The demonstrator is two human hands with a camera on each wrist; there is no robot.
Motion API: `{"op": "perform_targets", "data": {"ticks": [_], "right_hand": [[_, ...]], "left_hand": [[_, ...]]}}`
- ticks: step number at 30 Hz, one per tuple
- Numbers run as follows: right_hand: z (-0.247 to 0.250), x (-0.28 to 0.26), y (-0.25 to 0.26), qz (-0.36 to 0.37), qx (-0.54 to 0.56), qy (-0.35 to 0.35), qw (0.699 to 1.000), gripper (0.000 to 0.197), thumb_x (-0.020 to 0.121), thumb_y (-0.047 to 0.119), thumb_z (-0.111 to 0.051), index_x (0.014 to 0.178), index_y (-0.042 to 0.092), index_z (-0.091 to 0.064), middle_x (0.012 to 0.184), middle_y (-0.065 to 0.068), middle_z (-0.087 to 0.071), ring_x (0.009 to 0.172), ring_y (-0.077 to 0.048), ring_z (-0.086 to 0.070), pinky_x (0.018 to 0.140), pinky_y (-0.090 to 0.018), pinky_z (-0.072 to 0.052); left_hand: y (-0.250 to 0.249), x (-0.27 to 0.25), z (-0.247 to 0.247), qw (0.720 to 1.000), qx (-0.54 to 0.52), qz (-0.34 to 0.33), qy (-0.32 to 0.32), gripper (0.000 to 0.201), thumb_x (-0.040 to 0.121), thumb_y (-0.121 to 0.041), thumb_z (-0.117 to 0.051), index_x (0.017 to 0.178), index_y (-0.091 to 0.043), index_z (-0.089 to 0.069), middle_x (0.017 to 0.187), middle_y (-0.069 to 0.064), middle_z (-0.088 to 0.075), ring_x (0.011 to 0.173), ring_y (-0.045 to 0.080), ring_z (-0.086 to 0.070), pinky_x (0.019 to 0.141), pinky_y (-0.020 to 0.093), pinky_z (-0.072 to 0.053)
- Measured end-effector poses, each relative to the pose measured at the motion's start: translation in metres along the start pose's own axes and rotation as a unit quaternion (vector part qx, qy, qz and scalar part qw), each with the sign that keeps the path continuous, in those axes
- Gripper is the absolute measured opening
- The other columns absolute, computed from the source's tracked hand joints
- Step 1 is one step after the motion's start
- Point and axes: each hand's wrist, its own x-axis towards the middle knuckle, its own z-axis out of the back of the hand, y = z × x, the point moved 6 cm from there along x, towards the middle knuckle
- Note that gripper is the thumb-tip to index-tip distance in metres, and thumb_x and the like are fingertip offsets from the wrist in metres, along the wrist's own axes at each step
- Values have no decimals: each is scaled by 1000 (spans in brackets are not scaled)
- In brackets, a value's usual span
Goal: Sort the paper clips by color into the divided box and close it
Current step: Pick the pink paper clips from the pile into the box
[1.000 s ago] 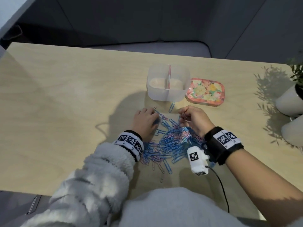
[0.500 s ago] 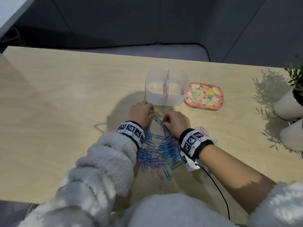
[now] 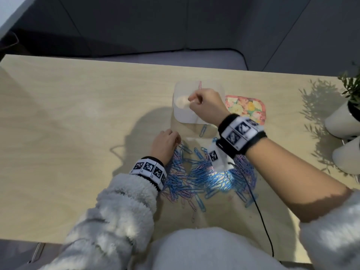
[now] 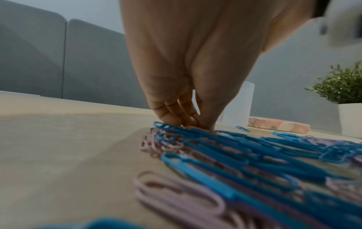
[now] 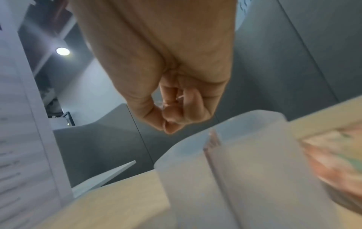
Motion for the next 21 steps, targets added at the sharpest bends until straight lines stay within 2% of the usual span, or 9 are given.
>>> {"op": "perform_targets", "data": {"ticks": [3, 5, 7, 10, 13, 15, 17, 19, 21], "right_hand": [[-5, 31, 17, -5, -62, 17, 998, 27, 82, 5, -47, 102, 6, -64, 92, -7, -59, 91, -24, -55, 77, -24, -40], [-18, 41, 20, -9, -106, 59, 993, 34, 83, 4, -45, 113, 8, -59, 111, -14, -61, 108, -30, -55, 96, -31, -41], [-25, 41, 20, 0, -146, 85, 986, 43, 86, 1, -41, 126, 10, -51, 127, -16, -56, 121, -32, -48, 110, -41, -32], [-20, 24, 35, 85, -195, 21, 977, 46, 88, -6, -36, 129, 8, -49, 131, -15, -53, 122, -33, -46, 105, -38, -35], [-26, -9, 34, 119, -151, -24, 981, 34, 90, -1, -39, 118, 10, -57, 119, -9, -58, 109, -26, -52, 95, -34, -42], [-52, -32, 19, 96, -132, 45, 985, 26, 91, 8, -43, 110, 13, -60, 113, -6, -63, 102, -24, -58, 91, -37, -47], [-84, -54, -1, 79, -157, 123, 977, 20, 90, 19, -50, 106, 14, -62, 109, -7, -65, 103, -26, -59, 88, -37, -47], [-109, -69, -15, 65, -202, 160, 964, 28, 87, 32, -57, 107, 13, -57, 112, -9, -58, 107, -28, -52, 85, -38, -43], [-122, -76, -22, 58, -224, 166, 959, 37, 84, 36, -61, 110, 11, -53, 116, -12, -51, 110, -29, -47, 84, -38, -42]], "left_hand": [[2, -3, 2, 1000, -4, 12, -1, 16, 87, -9, -53, 102, -7, -58, 105, 14, -57, 97, 33, -53, 84, 43, -44], [3, -4, 3, 1000, 7, 27, 5, 14, 89, -14, -54, 101, -7, -58, 106, 13, -57, 99, 32, -53, 86, 42, -44], [6, -4, 4, 999, 17, 42, 11, 16, 89, -18, -54, 100, -7, -59, 106, 13, -57, 99, 32, -53, 86, 43, -44], [8, -6, 10, 999, 18, 44, 3, 14, 88, -18, -54, 96, -8, -59, 104, 13, -58, 98, 32, -53, 84, 45, -44], [19, -17, 25, 991, -95, 83, -49, 11, 89, -14, -52, 97, -8, -57, 96, 8, -62, 90, 26, -56, 81, 38, -46], [34, -29, 33, 968, -187, 142, -87, 17, 93, -13, -48, 107, -9, -55, 94, 3, -57, 86, 19, -53, 80, 31, -44], [46, -40, 32, 947, -254, 181, -82, 23, 94, -9, -43, 114, -8, -54, 96, 2, -53, 88, 16, -50, 80, 28, -41], [54, -50, 26, 913, -335, 225, -62, 22, 92, -3, -38, 104, -7, -56, 87, 5, -53, 81, 19, -50, 74, 29, -40], [60, -58, 20, 861, -423, 276, -56, 23, 89, -2, -35, 82, -13, -54, 70, 6, -50, 64, 21, -47, 63, 30, -39]]}}
